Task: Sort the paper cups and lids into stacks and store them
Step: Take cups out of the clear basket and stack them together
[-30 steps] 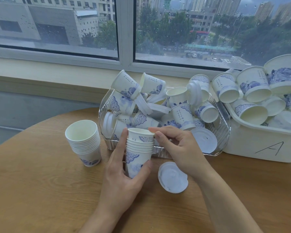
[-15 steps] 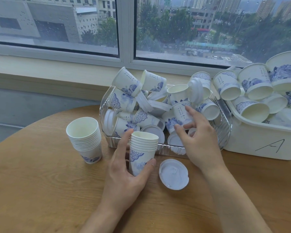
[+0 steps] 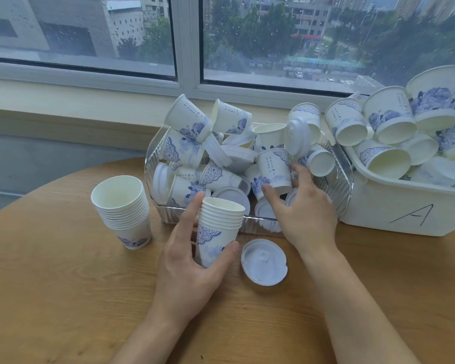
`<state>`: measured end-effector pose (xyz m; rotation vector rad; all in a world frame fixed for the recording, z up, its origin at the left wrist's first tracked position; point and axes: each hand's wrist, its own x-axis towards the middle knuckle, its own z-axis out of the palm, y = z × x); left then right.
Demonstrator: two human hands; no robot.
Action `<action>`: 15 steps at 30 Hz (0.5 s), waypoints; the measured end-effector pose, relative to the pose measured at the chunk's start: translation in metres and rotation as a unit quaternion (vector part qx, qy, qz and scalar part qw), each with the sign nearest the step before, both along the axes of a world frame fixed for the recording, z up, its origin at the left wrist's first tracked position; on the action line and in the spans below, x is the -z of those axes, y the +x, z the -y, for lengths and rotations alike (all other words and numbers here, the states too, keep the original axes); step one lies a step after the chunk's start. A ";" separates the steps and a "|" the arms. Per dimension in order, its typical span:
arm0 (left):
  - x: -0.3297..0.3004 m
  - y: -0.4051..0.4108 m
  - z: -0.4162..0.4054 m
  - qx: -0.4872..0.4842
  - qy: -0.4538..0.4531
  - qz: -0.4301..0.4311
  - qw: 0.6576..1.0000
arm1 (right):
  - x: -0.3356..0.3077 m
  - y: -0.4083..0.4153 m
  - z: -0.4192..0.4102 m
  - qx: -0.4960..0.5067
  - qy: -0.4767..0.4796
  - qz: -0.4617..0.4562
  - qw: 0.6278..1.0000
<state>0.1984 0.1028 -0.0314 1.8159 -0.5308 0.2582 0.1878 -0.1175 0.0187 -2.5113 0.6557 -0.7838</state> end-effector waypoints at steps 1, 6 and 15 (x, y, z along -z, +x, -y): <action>0.000 0.000 0.000 0.000 0.002 0.001 1.000 | -0.001 0.001 -0.001 0.008 -0.001 0.000 1.000; 0.000 0.000 0.000 0.001 -0.003 -0.007 1.000 | -0.001 0.004 -0.002 0.023 0.023 0.028 0.999; 0.000 -0.001 0.000 -0.008 0.007 -0.002 1.000 | -0.005 -0.008 0.000 -0.034 0.118 0.156 0.980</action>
